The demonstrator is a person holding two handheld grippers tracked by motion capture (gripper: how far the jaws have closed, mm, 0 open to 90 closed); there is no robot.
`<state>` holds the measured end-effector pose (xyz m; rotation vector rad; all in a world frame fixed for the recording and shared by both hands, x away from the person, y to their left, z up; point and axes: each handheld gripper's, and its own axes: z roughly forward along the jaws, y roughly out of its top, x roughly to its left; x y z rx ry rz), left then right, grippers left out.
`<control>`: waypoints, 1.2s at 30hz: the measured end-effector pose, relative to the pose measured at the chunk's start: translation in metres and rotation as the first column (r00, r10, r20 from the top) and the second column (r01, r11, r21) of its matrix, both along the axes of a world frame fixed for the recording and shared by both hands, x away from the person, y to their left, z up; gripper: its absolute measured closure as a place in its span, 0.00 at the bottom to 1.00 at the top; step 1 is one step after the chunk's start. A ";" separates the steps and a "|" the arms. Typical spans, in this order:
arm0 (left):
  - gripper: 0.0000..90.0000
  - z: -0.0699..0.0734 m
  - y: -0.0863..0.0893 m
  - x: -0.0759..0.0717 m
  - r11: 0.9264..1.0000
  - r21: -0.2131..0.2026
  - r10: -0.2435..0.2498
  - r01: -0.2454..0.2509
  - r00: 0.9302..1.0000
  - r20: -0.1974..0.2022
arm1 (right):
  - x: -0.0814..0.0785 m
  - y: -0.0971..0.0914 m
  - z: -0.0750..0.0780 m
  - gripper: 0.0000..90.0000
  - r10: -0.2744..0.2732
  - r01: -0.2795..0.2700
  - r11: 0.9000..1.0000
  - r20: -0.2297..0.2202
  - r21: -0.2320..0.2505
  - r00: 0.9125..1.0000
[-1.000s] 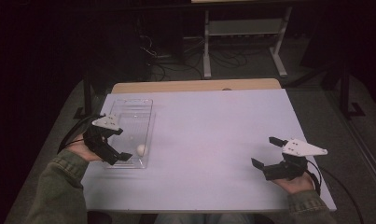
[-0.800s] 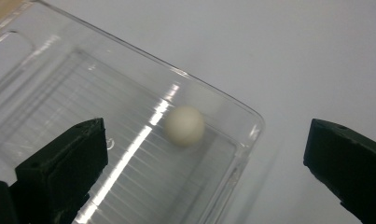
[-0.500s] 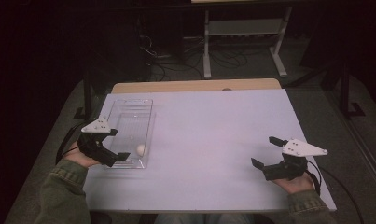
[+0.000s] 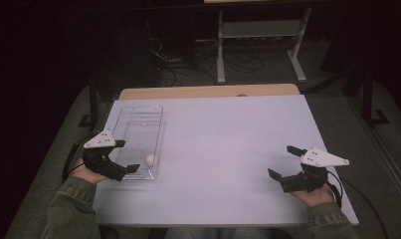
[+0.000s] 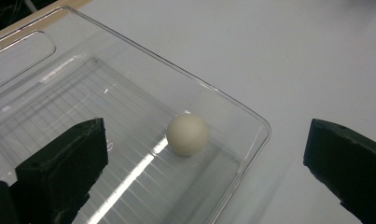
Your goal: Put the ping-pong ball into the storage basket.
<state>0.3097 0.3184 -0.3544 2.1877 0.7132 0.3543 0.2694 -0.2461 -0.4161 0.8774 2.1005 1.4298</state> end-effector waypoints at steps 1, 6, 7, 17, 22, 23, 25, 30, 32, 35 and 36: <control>0.00 -0.001 0.001 -0.001 1.000 -0.002 0.003 -0.003 1.000 0.004 | 0.000 0.000 0.000 0.00 0.000 0.000 1.000 0.001 -0.001 1.000; 0.00 -0.004 0.002 -0.003 1.000 -0.012 0.026 -0.026 0.999 0.024 | 0.000 0.000 0.000 0.00 0.000 0.000 1.000 0.001 -0.001 1.000; 0.00 -0.005 0.003 -0.004 0.999 -0.015 0.034 -0.033 0.999 0.030 | 0.000 0.000 0.000 0.00 0.000 0.000 1.000 0.001 -0.001 1.000; 0.00 -0.012 0.011 -0.011 0.990 -0.086 0.117 -0.108 0.988 0.103 | 0.000 0.000 0.000 0.00 0.000 0.000 1.000 -0.004 -0.006 1.000; 0.00 -0.014 0.015 -0.016 0.985 -0.107 0.148 -0.135 0.981 0.126 | 0.000 0.000 0.000 0.00 0.000 0.000 1.000 -0.003 -0.006 1.000; 0.00 -0.017 0.016 -0.017 0.981 -0.120 0.167 -0.151 0.977 0.131 | 0.000 0.000 0.000 0.00 -0.001 0.001 1.000 -0.003 -0.005 1.000; 0.00 -0.018 0.016 -0.017 0.979 -0.131 0.173 -0.156 0.976 0.132 | 0.000 0.000 0.000 0.00 -0.001 0.001 1.000 -0.003 -0.006 1.000; 0.00 -0.019 0.020 -0.021 0.969 -0.164 0.212 -0.185 0.963 0.164 | 0.000 0.000 0.000 0.00 -0.001 0.001 1.000 -0.003 -0.005 1.000; 0.00 -0.020 0.022 -0.023 0.963 -0.187 0.228 -0.196 0.959 0.169 | 0.000 0.000 0.000 0.00 -0.002 0.002 1.000 -0.003 -0.006 1.000; 0.00 -0.024 0.024 -0.025 0.960 -0.195 0.236 -0.203 0.958 0.161 | -0.001 0.000 -0.001 0.00 -0.001 0.001 1.000 -0.004 -0.007 1.000; 0.00 -0.026 0.024 -0.025 0.959 -0.197 0.234 -0.202 0.960 0.155 | -0.001 0.000 -0.001 0.00 -0.001 0.001 1.000 -0.004 -0.008 1.000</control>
